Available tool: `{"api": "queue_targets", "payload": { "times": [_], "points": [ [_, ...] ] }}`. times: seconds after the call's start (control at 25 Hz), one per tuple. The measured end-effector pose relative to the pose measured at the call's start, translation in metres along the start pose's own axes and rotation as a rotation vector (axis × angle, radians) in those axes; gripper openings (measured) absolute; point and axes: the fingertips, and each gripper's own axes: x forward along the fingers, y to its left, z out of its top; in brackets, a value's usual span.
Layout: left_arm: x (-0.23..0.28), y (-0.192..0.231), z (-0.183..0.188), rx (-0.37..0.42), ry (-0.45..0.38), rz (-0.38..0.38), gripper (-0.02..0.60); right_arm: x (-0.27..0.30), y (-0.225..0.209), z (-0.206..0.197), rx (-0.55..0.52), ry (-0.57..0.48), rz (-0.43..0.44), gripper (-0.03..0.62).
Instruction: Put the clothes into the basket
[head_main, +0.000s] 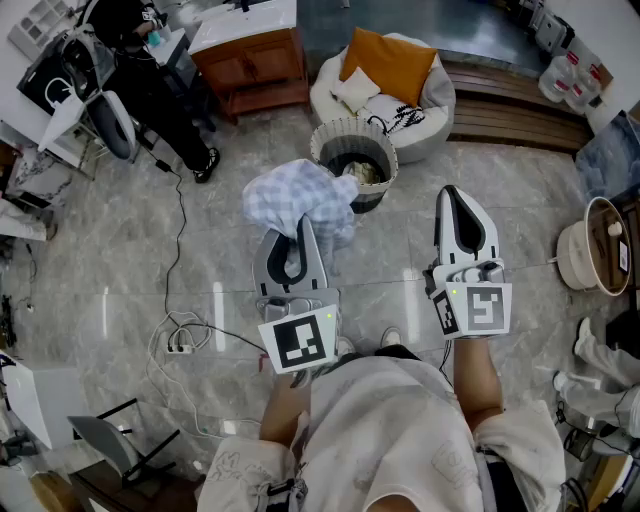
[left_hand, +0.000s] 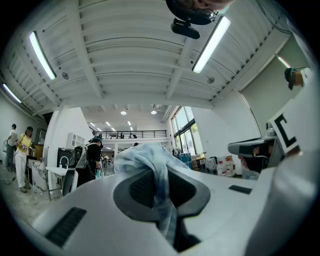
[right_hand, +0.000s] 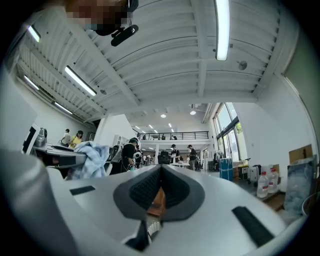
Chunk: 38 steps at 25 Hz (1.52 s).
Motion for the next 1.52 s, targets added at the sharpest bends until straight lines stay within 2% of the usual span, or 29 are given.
{"api": "queue_targets", "payload": {
  "times": [0.6,0.92,1.2,1.36,1.52],
  "points": [
    [-0.047,0.058,0.001,-0.040,-0.013,-0.017,0.036,-0.019,0.072,0.017,0.010,-0.018,0.002,-0.012],
    [-0.045,0.064,0.002,-0.048,-0.023,-0.009,0.036,-0.018,0.068,0.015,0.020,-0.028,-0.019,-0.012],
    [-0.014,0.072,0.000,-0.040,-0.027,0.014,0.037,0.019,0.058,0.002,0.046,-0.031,0.014,-0.012],
    [0.021,0.071,-0.006,-0.041,-0.022,0.023,0.035,0.050,0.039,-0.008,0.068,-0.048,0.013,-0.012],
    [0.064,0.059,-0.007,-0.046,-0.015,0.025,0.037,0.083,0.015,-0.014,0.033,-0.044,0.018,-0.012]
  ]
}}
